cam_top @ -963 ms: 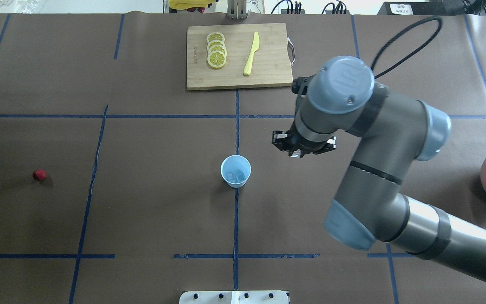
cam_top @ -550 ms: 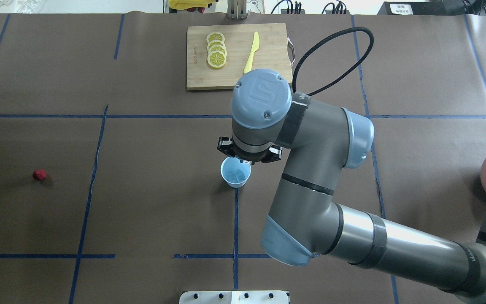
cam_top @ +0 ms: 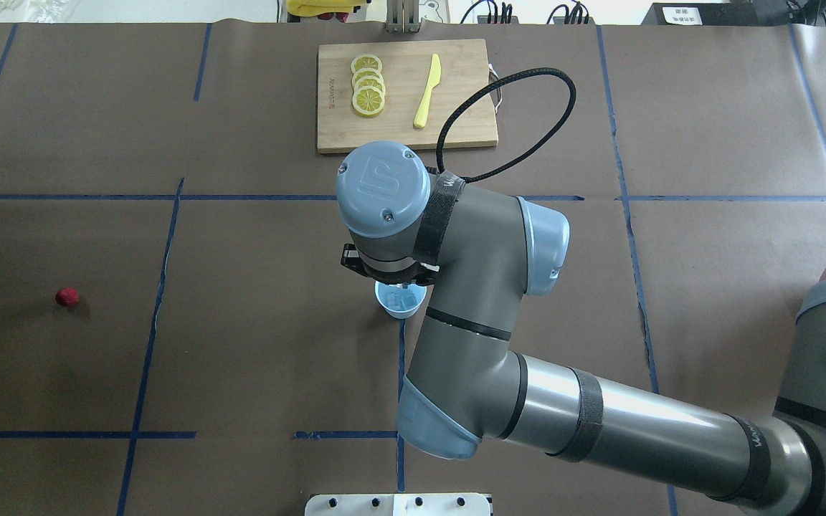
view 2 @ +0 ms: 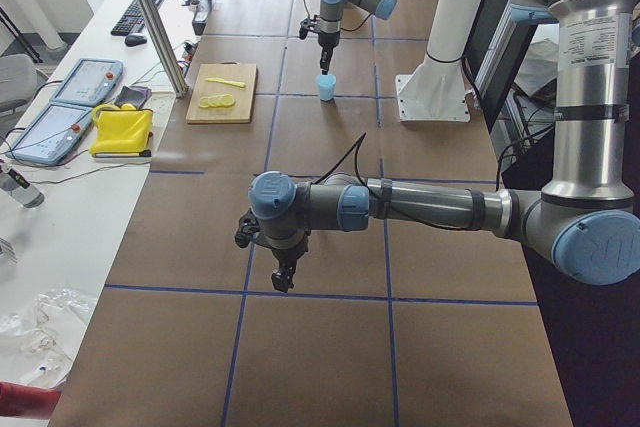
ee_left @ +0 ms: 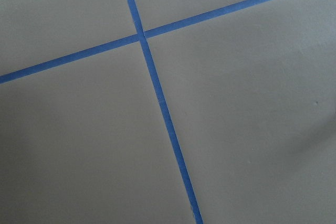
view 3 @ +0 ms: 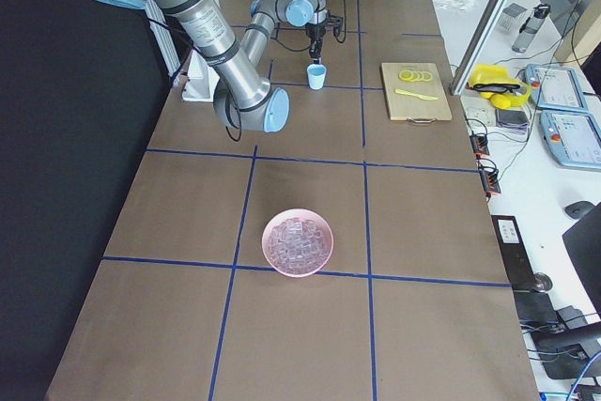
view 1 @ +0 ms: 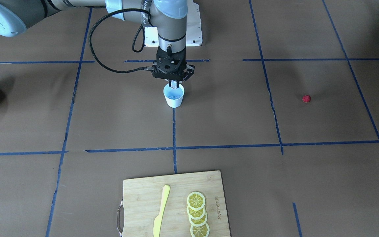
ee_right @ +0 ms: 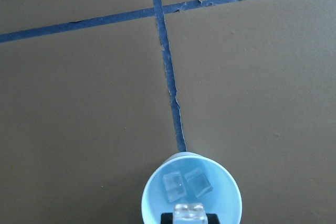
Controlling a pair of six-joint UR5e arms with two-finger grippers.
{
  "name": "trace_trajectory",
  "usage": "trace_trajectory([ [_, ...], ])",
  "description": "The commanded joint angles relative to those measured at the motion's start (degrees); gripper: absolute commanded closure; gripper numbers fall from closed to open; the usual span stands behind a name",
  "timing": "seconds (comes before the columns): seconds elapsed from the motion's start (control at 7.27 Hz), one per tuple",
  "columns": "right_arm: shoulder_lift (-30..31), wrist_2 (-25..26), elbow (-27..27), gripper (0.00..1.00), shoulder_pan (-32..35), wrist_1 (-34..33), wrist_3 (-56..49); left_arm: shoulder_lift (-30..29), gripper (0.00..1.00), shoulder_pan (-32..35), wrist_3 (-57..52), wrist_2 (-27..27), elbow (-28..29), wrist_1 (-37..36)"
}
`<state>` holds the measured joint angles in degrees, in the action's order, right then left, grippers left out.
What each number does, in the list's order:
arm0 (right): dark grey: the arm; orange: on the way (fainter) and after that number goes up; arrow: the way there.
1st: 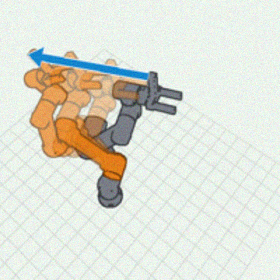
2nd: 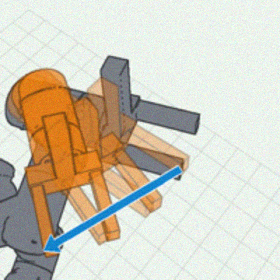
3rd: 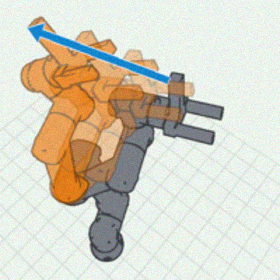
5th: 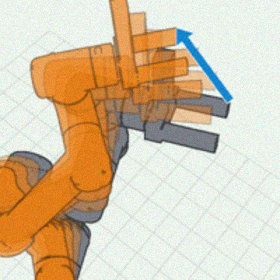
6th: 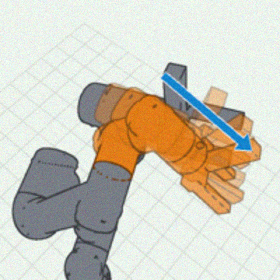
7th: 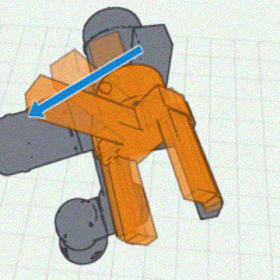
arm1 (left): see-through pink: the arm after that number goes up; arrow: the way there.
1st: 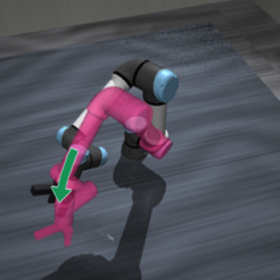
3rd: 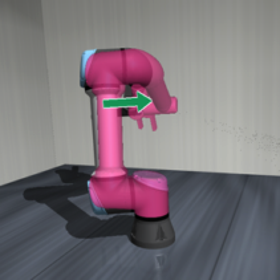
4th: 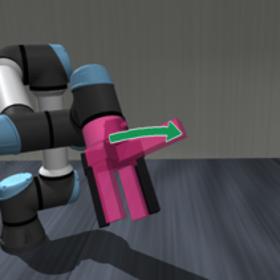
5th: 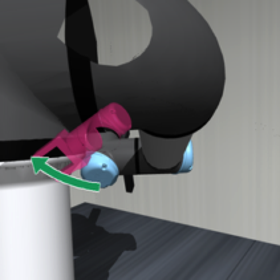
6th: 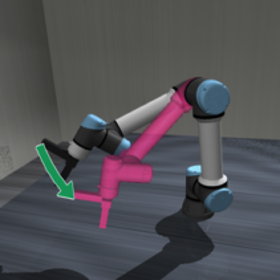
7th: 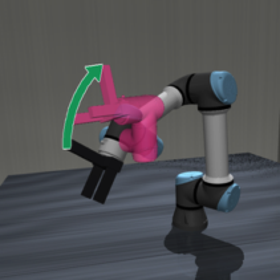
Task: Put ice and strawberries in cup
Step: 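Open the right gripper to drop the ice cube into the cup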
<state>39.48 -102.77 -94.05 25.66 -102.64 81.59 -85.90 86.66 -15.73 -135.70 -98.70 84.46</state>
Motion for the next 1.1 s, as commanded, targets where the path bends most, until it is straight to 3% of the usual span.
trace_trajectory([
  [0.0,0.33,1.33,-0.08,0.01,-0.87,0.07,-0.64,0.03,0.0,0.0,0.0,0.0,0.0,0.0],
  [0.96,-0.19,1.87,-0.08,0.01,-1.32,0.86,0.06,0.03,0.0,0.0,0.0,0.0,0.0,0.0],
])
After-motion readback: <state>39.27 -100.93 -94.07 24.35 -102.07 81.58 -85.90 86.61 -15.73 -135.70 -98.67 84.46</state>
